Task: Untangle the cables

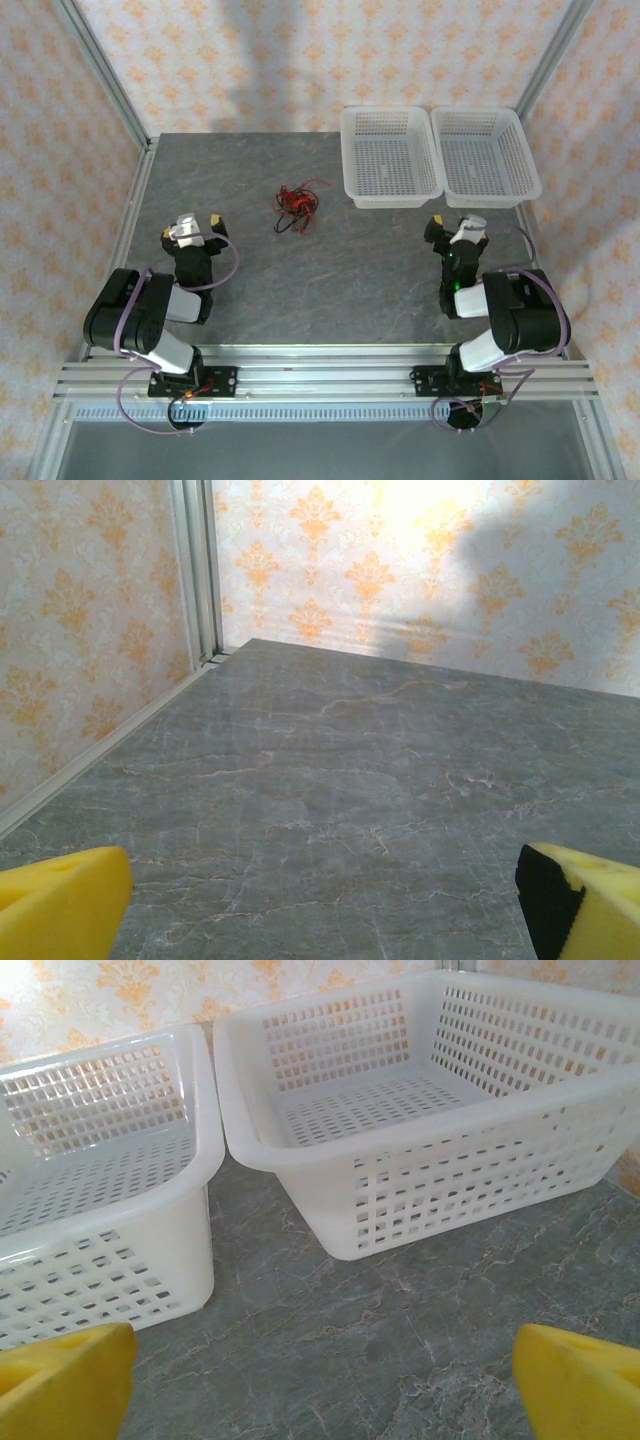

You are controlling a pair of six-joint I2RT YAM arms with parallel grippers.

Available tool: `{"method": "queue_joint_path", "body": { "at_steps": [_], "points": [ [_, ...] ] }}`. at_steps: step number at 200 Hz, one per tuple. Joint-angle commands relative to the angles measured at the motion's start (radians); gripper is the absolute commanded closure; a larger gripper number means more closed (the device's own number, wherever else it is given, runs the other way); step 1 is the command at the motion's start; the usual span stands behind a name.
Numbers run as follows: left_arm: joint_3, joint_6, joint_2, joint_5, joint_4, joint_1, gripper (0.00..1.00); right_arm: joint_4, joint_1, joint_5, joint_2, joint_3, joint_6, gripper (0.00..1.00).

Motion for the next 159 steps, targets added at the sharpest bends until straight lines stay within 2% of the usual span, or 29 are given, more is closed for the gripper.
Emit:
{"method": "queue_joint_path", "body": {
  "at_steps": [1, 13, 30, 47, 64, 95, 121, 159],
  "points": [
    [0.009, -0.022, -0.099, -0.052, -0.057, 0.006, 0.01, -0.177, 0.006, 0.035, -0.117, 0.066, 0.009, 0.05],
    [-0.029, -0.036, -0.2, -0.093, -0.072, 0.004, 0.04, -0.361, 0.005, 0.094, -0.188, 0.126, 0.07, 0.05],
    [-0.076, -0.123, -0.383, -0.175, -0.138, 0.005, 0.07, -0.53, 0.006, 0.088, -0.268, 0.165, 0.134, 0.05],
    [-0.021, -0.25, -0.558, -0.16, -0.439, 0.004, 0.09, -0.679, 0.007, 0.08, -0.31, 0.202, 0.21, 0.05],
    [0.059, -0.324, -0.616, -0.12, -0.653, 0.005, 0.12, -0.856, 0.006, 0.06, -0.358, 0.268, 0.273, 0.06],
    [0.231, -0.444, -0.555, 0.06, -0.898, 0.002, 0.14, -1.119, 0.008, -0.042, -0.363, 0.395, 0.347, 0.07],
    [0.359, -0.521, -0.431, 0.183, -0.982, -0.025, 0.11, -1.268, 0.008, -0.099, -0.354, 0.464, 0.39, 0.09],
    [0.572, -0.541, -0.181, 0.288, -1.066, -0.141, 0.05, -1.376, 0.019, -0.16, -0.358, 0.505, 0.401, 0.1]
  ]
}}
